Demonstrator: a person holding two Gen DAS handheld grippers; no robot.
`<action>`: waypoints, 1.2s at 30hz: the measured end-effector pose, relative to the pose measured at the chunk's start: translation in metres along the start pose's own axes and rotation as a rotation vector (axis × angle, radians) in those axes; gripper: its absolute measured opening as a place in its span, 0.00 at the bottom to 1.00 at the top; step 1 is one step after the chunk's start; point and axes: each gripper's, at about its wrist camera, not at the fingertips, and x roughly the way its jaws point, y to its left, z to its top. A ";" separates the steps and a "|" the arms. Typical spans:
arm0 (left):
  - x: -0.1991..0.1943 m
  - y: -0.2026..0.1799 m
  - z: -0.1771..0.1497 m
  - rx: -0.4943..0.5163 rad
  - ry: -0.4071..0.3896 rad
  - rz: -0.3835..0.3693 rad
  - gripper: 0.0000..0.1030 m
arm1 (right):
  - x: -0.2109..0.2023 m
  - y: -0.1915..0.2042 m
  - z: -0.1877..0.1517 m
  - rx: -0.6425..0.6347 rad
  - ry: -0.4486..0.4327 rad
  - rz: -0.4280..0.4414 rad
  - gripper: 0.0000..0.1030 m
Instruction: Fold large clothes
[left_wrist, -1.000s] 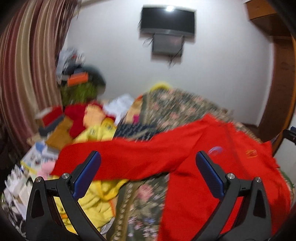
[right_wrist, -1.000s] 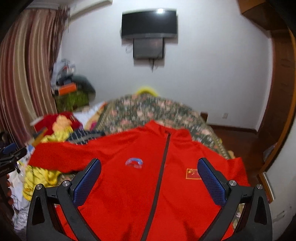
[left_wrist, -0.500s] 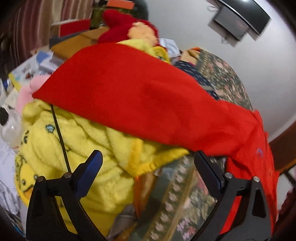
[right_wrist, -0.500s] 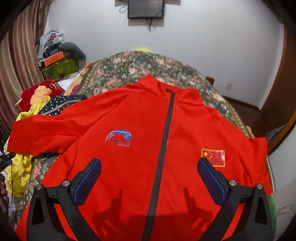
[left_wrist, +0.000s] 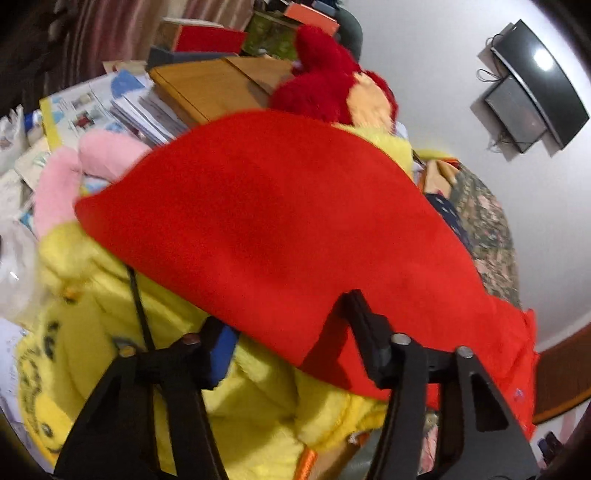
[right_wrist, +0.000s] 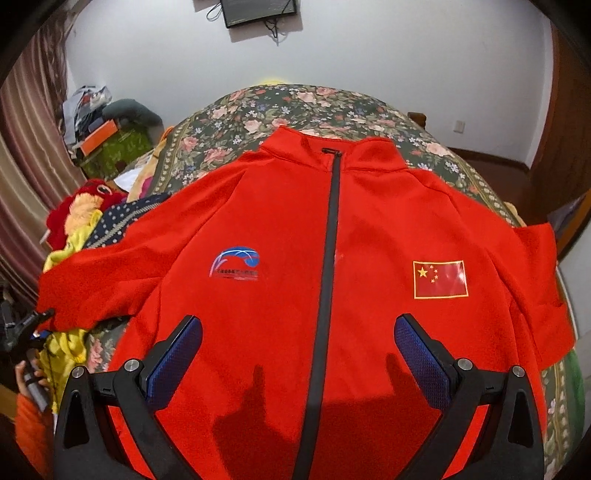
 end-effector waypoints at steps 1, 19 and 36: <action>-0.003 -0.002 0.001 0.009 -0.009 0.025 0.36 | -0.003 -0.001 0.001 0.003 -0.002 0.004 1.00; -0.137 -0.268 0.021 0.626 -0.443 0.091 0.02 | -0.076 -0.058 -0.005 0.065 -0.110 0.025 1.00; -0.051 -0.506 -0.233 1.170 0.058 -0.318 0.02 | -0.097 -0.136 -0.030 0.076 -0.097 -0.028 1.00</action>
